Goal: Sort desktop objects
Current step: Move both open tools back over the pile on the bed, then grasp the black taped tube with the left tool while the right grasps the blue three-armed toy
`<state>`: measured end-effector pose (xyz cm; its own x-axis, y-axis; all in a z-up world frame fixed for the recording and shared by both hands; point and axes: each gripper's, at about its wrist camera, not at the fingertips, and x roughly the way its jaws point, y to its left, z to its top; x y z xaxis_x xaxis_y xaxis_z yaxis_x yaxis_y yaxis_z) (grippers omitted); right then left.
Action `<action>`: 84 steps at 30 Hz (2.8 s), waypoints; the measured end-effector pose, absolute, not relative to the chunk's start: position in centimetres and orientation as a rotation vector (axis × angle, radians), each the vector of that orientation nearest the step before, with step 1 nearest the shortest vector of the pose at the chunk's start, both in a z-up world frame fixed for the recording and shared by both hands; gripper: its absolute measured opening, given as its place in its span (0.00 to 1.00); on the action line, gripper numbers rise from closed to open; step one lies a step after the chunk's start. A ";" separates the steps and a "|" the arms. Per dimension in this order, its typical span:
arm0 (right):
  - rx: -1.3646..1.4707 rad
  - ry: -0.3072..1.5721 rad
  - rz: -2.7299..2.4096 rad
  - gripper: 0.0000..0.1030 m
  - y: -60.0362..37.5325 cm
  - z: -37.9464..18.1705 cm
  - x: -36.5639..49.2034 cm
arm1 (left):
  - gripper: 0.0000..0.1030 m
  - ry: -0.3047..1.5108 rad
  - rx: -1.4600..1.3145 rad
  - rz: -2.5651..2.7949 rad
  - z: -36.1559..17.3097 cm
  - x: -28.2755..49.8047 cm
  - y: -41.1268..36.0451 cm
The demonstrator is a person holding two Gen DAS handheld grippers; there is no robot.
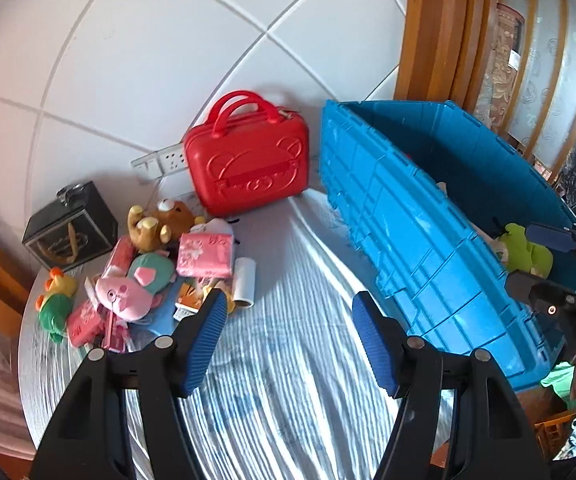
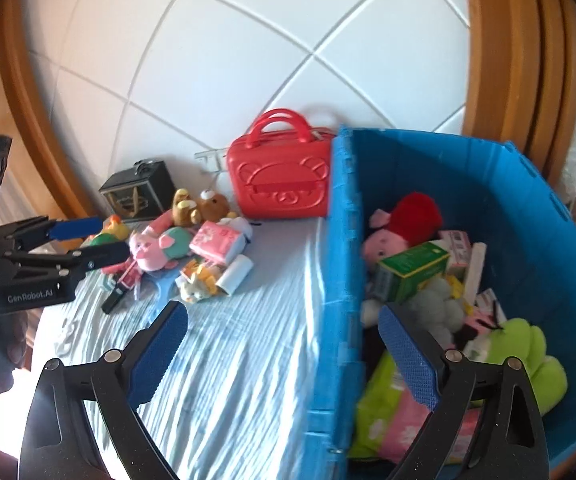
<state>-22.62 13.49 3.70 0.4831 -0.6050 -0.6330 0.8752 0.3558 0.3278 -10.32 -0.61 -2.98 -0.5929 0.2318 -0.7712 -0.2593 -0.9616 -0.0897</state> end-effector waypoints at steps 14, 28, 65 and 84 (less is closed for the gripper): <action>0.680 0.594 -0.863 0.95 13.3 -0.3 -6.3 | 0.62 -0.053 -1.452 2.600 -14.0 -7.1 -16.9; 0.685 0.768 -0.715 0.95 11.1 -8.4 8.7 | 0.62 -0.184 -1.661 2.612 -26.1 -9.2 -28.4; 0.713 1.058 -0.712 0.93 2.6 -21.3 24.7 | 0.35 -0.191 -1.626 2.574 -40.0 -14.7 -35.4; 0.739 1.152 -0.590 0.34 8.3 -20.2 21.4 | 0.34 -0.360 -1.571 2.601 -36.4 -8.2 -36.2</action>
<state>21.44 8.31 -20.20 0.3065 -0.0418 -0.9510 0.7469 0.6299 0.2130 -8.22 -36.17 -36.41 -0.4703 0.1899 -0.8618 0.0516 -0.9690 -0.2417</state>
